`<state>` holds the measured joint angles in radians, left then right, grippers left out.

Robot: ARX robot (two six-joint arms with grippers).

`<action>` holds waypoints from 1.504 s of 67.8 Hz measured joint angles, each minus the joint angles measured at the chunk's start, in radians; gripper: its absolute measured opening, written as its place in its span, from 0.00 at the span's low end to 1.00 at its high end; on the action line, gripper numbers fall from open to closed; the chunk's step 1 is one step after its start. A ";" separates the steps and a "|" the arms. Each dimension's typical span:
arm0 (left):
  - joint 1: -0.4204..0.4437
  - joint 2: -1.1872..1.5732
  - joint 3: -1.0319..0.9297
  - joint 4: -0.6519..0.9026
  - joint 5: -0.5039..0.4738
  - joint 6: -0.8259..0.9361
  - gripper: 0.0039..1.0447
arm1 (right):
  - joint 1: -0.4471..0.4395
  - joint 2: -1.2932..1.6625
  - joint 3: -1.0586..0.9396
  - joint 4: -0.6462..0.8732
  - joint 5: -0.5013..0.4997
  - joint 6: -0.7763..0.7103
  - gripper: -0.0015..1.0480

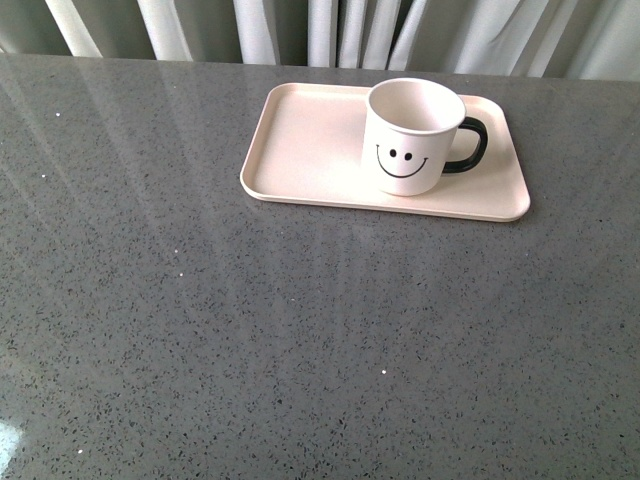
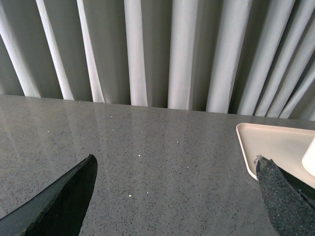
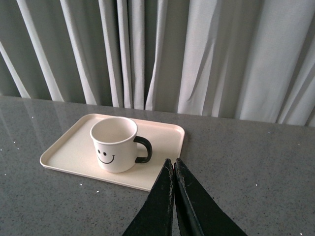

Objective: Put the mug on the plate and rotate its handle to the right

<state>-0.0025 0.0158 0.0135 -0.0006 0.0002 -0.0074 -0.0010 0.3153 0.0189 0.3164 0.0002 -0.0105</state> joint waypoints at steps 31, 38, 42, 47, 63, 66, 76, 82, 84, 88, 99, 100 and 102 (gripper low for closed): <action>0.000 0.000 0.000 0.000 0.000 0.000 0.91 | 0.000 -0.144 0.000 -0.145 0.000 0.000 0.02; 0.000 0.000 0.000 0.000 0.000 0.000 0.91 | 0.000 -0.272 0.000 -0.302 0.000 0.000 0.02; 0.000 0.000 0.000 0.000 0.000 0.000 0.91 | 0.000 -0.306 0.000 -0.312 0.000 0.000 0.02; 0.000 0.000 0.000 0.000 0.000 0.000 0.91 | 0.000 -0.308 0.000 -0.314 0.000 0.000 0.02; 0.000 0.000 0.000 0.000 0.000 0.000 0.91 | 0.000 -0.310 0.000 -0.315 0.000 0.000 0.42; 0.000 0.000 0.000 0.000 0.000 0.000 0.91 | 0.000 -0.310 0.000 -0.315 0.000 0.000 0.51; 0.000 0.000 0.000 0.000 0.000 0.000 0.91 | 0.000 -0.310 0.000 -0.315 0.000 0.000 0.74; 0.000 0.000 0.000 0.000 0.000 0.000 0.91 | 0.000 -0.310 0.000 -0.315 0.000 0.000 0.90; 0.000 0.000 0.000 0.000 0.000 0.000 0.91 | 0.000 -0.310 0.000 -0.315 0.000 0.000 0.92; 0.000 0.000 0.000 0.000 0.000 0.000 0.91 | 0.000 -0.310 0.000 -0.315 0.000 0.000 0.91; 0.000 0.000 0.000 0.000 0.000 0.000 0.91 | 0.000 -0.310 0.000 -0.315 0.000 0.000 0.91; 0.000 0.000 0.000 0.000 0.000 0.000 0.91 | 0.000 -0.310 0.000 -0.315 0.000 0.000 0.91; 0.000 0.000 0.000 0.000 0.000 0.000 0.91 | 0.000 -0.310 0.000 -0.315 0.000 0.000 0.91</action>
<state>-0.0025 0.0158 0.0135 -0.0002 0.0002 -0.0074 -0.0010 0.0055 0.0189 0.0017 0.0006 -0.0101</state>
